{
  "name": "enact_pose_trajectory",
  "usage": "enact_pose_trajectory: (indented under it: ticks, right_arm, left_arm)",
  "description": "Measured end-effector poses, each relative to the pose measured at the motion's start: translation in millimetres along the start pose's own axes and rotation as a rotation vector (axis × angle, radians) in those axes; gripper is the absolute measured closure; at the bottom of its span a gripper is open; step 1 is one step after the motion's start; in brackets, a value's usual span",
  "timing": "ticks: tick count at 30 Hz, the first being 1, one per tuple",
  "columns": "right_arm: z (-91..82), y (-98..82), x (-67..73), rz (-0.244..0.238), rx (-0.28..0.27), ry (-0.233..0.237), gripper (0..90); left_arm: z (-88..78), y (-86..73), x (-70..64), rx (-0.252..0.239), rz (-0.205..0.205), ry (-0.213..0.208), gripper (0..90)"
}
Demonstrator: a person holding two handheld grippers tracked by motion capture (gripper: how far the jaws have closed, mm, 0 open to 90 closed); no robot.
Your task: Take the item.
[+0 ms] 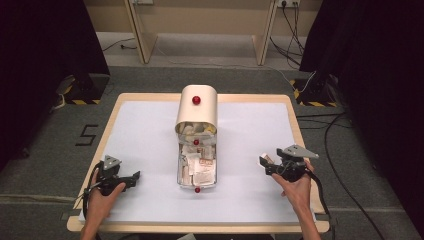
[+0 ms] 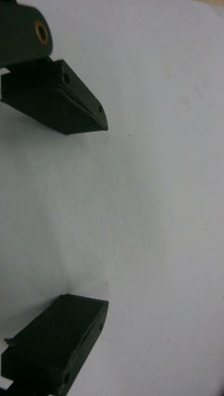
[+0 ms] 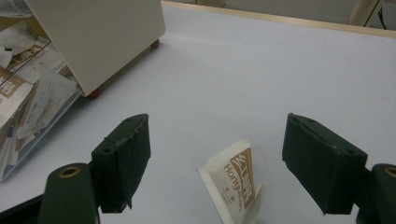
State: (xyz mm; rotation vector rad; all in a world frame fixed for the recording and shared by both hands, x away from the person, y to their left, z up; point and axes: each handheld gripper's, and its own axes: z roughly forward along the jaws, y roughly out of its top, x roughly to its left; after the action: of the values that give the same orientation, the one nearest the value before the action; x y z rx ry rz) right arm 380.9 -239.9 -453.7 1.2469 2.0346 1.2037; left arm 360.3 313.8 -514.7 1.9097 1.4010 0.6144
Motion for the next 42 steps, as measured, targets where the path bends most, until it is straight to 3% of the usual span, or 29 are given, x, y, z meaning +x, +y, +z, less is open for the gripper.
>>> enact_pose_trajectory:
  ticks: [42]
  right_arm:
    - [-28.1,-21.5,24.1,-0.078,0.033,-0.005,24.1]
  left_arm:
    - [0.0,0.0,0.0,0.000,0.000,0.000,11.3]
